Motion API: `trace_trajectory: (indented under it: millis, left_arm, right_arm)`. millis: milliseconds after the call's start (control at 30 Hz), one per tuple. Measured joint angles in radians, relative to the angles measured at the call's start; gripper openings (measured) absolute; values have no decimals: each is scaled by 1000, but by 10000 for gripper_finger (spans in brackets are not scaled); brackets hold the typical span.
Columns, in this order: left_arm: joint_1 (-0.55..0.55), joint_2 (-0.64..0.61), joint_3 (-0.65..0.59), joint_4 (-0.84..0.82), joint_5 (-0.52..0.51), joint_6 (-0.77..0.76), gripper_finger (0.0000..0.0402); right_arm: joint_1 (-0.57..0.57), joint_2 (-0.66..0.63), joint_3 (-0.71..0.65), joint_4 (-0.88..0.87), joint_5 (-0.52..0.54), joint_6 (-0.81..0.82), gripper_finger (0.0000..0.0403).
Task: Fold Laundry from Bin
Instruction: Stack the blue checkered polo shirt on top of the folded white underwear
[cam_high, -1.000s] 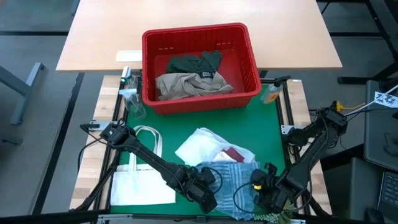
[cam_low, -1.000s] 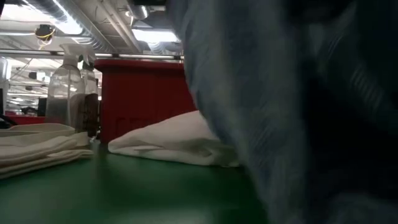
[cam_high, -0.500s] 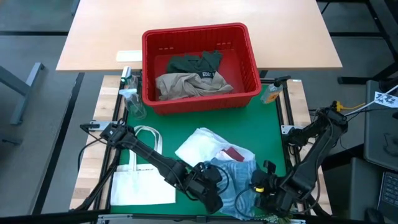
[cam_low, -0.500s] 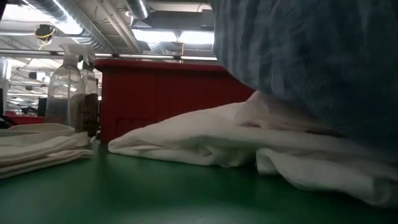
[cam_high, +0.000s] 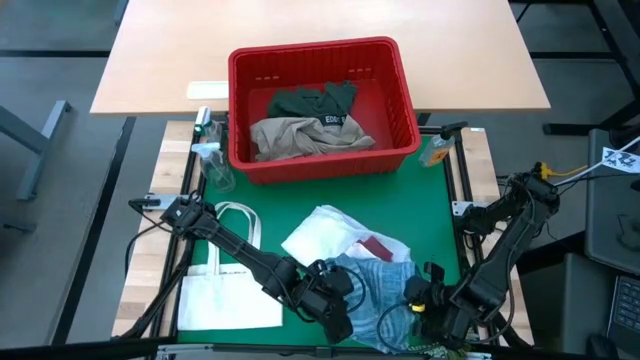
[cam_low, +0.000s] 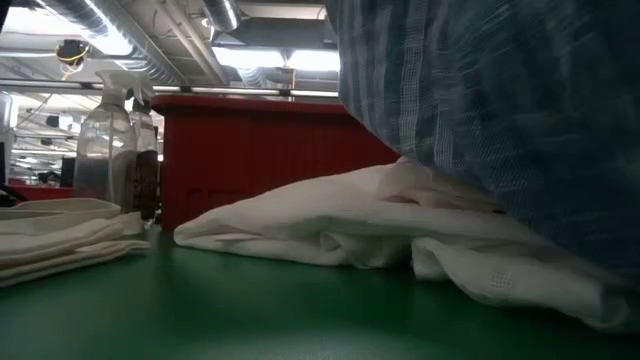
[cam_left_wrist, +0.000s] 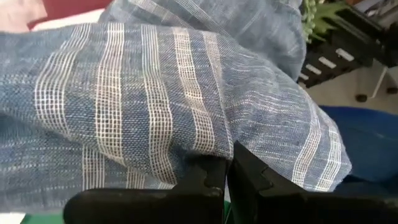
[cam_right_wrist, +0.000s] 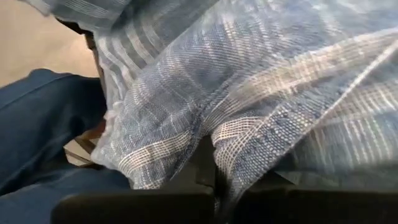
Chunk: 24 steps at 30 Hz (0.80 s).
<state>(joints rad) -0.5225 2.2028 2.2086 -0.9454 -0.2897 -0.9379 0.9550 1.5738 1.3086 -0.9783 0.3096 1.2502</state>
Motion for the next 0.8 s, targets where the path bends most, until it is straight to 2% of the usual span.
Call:
trace_trajectory:
  millis: [133,300,467,800]
  left_arm:
    - [-16,0,0,-30,2,-1,0]
    - [-22,0,0,-34,-77,0,0]
    - [-13,0,0,-32,-65,6,0]
    - [-14,0,-1,-86,-43,6,0]
  right_arm:
    - [0,2,-43,96,-17,0,3]
    - [-1,2,-45,101,9,0,3]
    - [-2,2,-45,95,-7,-2,5]
    - [-2,2,-45,90,2,-2,74]
